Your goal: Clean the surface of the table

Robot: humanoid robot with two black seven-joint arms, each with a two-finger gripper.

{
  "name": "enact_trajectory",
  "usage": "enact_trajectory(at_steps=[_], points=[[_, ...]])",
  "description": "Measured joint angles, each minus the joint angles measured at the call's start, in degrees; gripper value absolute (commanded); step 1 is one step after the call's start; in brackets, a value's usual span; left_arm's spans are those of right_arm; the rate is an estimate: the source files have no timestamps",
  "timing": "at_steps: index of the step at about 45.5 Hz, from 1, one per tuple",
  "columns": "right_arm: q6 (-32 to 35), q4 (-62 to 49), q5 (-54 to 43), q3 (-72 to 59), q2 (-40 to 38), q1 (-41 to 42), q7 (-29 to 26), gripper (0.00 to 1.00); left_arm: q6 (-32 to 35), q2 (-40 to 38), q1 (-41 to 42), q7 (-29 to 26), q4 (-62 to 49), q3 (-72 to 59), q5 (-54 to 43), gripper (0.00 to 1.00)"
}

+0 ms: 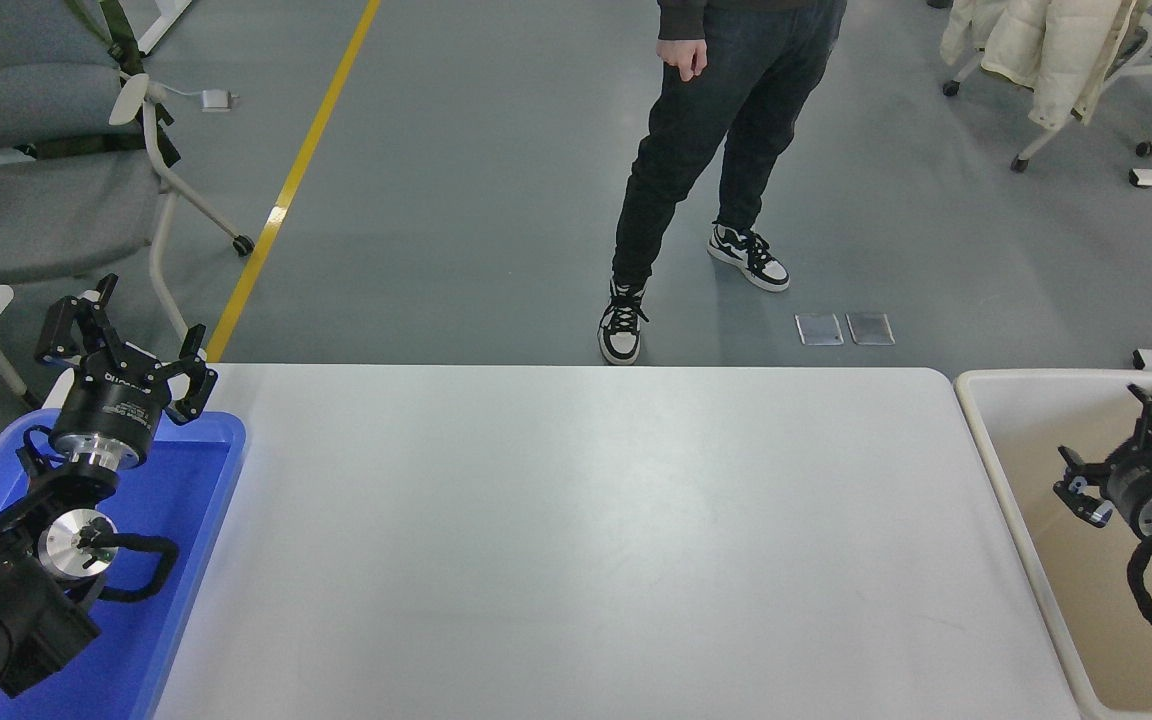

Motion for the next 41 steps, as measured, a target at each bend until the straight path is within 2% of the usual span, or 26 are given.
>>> enact_trajectory(at_steps=[5, 15, 41], points=[[0.29, 1.75, -5.14, 2.02, 2.74, -0.35, 4.40, 1.00, 0.00, -0.01, 0.00, 0.00, 0.00, 0.00, 0.00, 1.00], [-2.02, 2.99, -9.78, 3.79, 7.89, 1.08, 9.21, 1.00, -0.01, -0.01, 0.00, 0.00, -0.02, 0.00, 0.00, 1.00], [-4.08, 2.03, -12.14, 4.07, 11.62, 3.36, 12.07, 1.00, -0.03, -0.01, 0.00, 0.00, -0.04, 0.00, 0.00, 1.00]])
